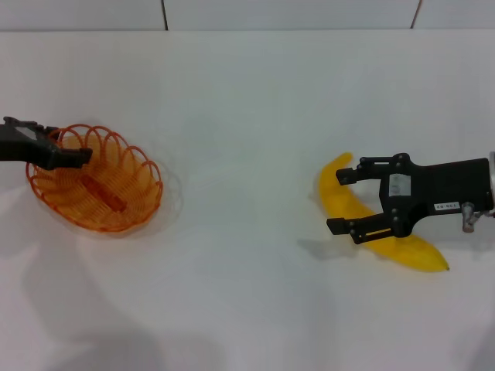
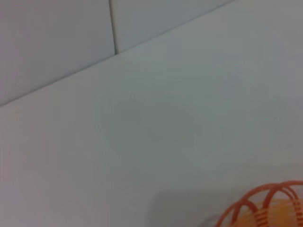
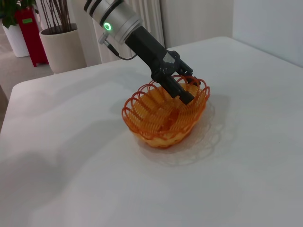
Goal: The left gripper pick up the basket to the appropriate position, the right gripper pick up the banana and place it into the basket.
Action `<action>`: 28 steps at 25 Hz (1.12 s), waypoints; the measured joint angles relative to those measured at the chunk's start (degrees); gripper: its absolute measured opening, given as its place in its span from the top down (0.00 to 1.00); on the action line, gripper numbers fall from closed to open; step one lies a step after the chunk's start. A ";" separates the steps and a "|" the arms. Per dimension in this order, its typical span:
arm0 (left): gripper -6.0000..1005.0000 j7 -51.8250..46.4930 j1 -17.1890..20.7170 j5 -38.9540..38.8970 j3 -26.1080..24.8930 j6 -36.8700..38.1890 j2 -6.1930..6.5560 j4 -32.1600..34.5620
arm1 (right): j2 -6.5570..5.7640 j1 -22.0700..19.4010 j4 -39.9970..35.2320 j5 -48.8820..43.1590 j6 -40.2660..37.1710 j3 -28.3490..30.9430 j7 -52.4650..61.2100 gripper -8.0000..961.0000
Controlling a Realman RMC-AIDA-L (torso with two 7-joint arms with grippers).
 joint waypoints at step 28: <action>0.89 -0.45 1.73 -4.95 0.09 0.66 -0.55 3.61 | -0.03 -0.23 0.09 -0.09 0.07 0.00 0.02 0.08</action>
